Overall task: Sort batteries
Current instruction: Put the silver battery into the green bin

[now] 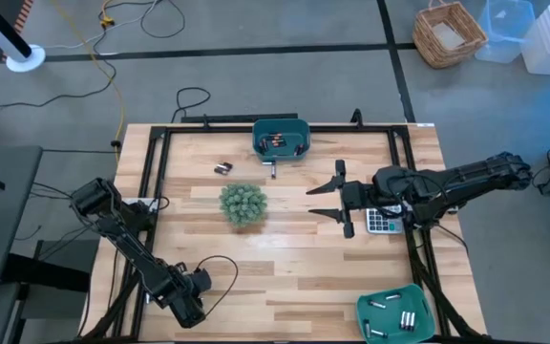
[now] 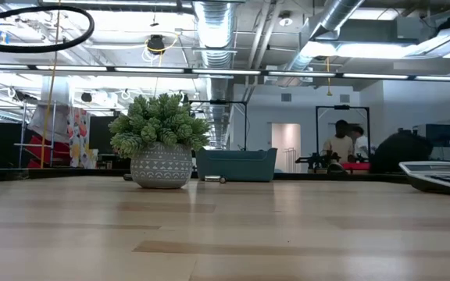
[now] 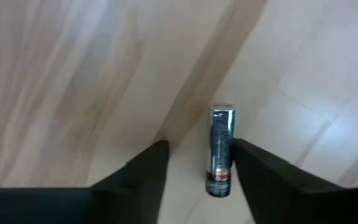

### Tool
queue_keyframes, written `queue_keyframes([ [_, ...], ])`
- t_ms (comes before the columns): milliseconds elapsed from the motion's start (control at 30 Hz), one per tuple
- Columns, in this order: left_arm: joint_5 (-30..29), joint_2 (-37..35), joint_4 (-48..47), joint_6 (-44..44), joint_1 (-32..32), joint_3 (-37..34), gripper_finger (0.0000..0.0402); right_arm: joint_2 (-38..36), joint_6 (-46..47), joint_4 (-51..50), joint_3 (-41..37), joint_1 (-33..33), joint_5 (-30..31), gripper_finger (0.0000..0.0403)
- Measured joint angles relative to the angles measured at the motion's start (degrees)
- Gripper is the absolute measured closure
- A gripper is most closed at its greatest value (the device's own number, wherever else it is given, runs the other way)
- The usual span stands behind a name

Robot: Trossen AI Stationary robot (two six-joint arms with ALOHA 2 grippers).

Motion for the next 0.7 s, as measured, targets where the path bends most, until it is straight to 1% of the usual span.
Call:
queue_keyframes([
  [100,-0.5,0.9,-1.2,-0.3,0.0,0.0,0.028,0.0,0.0,0.0,0.0,0.0,0.0,0.0188],
  [167,-1.0,1.4,-1.5,-0.2,0.0,0.0,0.0307,0.0,0.0,-0.1,0.0,0.0,0.0,0.0188],
  [333,-2.6,1.5,-2.3,-0.2,0.2,0.0,0.0355,0.0,0.0,-0.2,0.0,0.0,0.0,0.0188],
  [367,-3.2,1.5,-2.3,0.0,0.2,0.0,0.0361,0.0,0.0,-0.2,0.0,0.0,0.0,0.0188],
  [533,-7.7,1.6,-1.2,1.4,0.2,0.0,0.0361,0.0,0.0,-0.2,0.0,0.0,0.0,0.0188],
  [633,-13.6,1.8,0.9,2.5,0.2,-0.2,0.0361,0.0,-0.1,-0.2,0.0,0.0,0.0,0.0188],
  [700,-19.9,1.3,3.4,3.9,0.2,-0.2,0.0361,-0.1,-0.1,-0.2,0.0,0.0,0.0,0.0188],
])
